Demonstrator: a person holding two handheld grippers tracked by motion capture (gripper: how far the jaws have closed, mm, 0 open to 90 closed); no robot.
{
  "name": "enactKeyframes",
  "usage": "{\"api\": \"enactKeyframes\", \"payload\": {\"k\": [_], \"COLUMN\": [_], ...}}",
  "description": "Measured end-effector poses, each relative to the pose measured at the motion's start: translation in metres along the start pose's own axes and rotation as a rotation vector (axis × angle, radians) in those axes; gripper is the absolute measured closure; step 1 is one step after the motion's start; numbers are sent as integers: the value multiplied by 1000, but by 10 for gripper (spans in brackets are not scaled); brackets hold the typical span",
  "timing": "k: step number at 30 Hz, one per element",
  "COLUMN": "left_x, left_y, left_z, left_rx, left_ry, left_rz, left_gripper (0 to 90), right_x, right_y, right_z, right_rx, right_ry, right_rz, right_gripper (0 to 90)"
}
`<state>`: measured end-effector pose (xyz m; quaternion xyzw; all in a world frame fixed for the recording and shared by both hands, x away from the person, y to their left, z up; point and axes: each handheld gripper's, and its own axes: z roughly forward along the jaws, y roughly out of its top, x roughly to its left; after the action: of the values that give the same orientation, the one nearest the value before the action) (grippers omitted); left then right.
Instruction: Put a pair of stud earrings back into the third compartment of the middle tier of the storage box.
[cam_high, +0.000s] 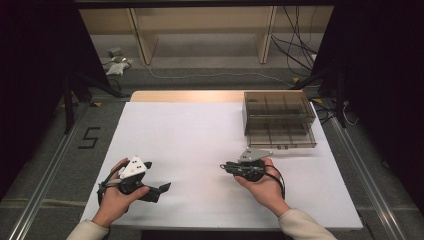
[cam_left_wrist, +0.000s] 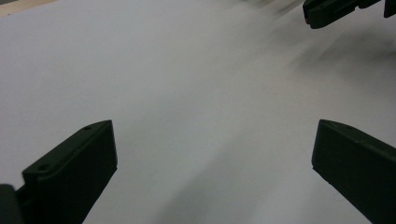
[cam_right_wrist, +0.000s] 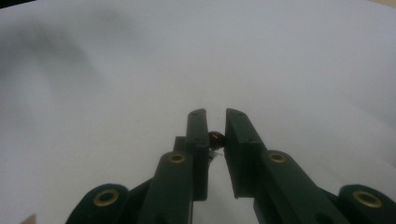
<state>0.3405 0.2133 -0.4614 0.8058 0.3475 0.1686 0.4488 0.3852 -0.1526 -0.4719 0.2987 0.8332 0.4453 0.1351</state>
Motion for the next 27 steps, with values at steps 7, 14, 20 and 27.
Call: {"api": "enactKeyframes", "payload": {"k": [7, 14, 20, 27], "left_x": [1, 0, 0, 0], "left_y": [0, -1, -1, -1], "left_z": [-1, 0, 0, 1], "left_rx": [1, 1, 1, 7], "left_ry": [0, 1, 0, -2], "left_rz": [-1, -5, -6, 0], "left_gripper": [0, 0, 0, 0], "right_x": [-8, -17, -26, -34], "right_y": [0, -1, -1, -2], "right_z": [-5, -12, -19, -26], "right_rx": [-6, -21, -40, -51], "right_ry": [-25, -51, -74, -96], "right_rz": [8, 31, 48, 67], "right_gripper": [807, 807, 807, 807]}}
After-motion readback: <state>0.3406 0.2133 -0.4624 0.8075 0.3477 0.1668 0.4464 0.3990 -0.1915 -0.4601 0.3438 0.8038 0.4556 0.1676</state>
